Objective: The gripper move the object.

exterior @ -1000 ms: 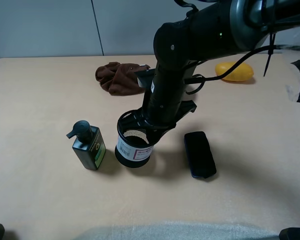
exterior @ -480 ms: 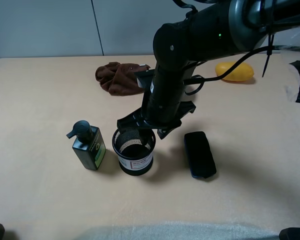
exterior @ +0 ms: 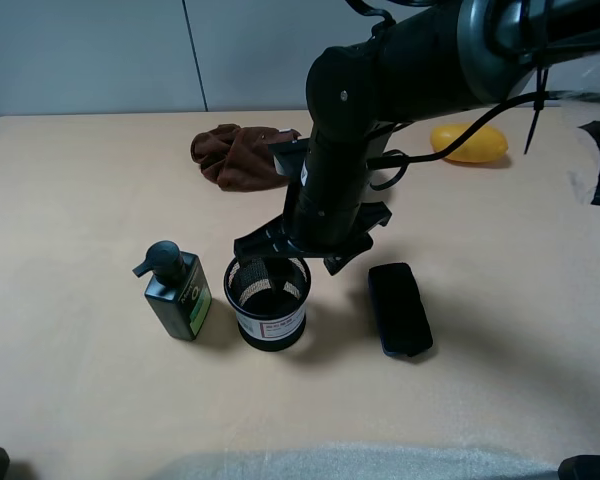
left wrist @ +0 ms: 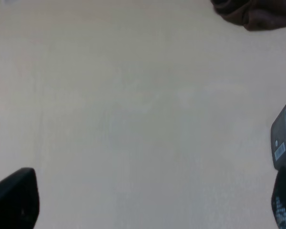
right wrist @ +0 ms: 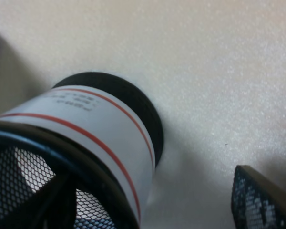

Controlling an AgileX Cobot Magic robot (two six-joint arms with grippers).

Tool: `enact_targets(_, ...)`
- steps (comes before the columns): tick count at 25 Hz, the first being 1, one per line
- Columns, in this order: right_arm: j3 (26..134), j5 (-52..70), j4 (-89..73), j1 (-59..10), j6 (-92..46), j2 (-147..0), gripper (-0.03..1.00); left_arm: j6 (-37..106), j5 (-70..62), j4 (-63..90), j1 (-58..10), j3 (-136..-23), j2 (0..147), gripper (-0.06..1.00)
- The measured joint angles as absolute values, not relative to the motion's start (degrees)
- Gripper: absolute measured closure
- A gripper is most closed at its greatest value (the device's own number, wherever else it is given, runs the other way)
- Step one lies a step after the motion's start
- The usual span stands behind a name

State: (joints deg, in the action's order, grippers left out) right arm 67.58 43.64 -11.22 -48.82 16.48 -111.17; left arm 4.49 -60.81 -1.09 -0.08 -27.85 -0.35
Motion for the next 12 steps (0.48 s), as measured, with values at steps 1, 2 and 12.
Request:
enact_targets(1, 67.6, 43.6, -11.2, -48.8, 16.5, -111.2, 0.46, 4.5, -60.8, -1.1, -0.1, -27.8, -0.4, -0.05)
enact_targets(2, 67.6, 43.7, -11.2, -48.8, 16.5, -111.2, 0.46, 4.5, -60.8, -1.1, -0.1, -27.8, -0.4, -0.05)
enact_targets(12, 72.6, 48.6, -10.6, -48.8, 16.5, -111.2, 0.46, 4.5, -60.8, -1.1, -0.1, -27.8, -0.4, -0.05)
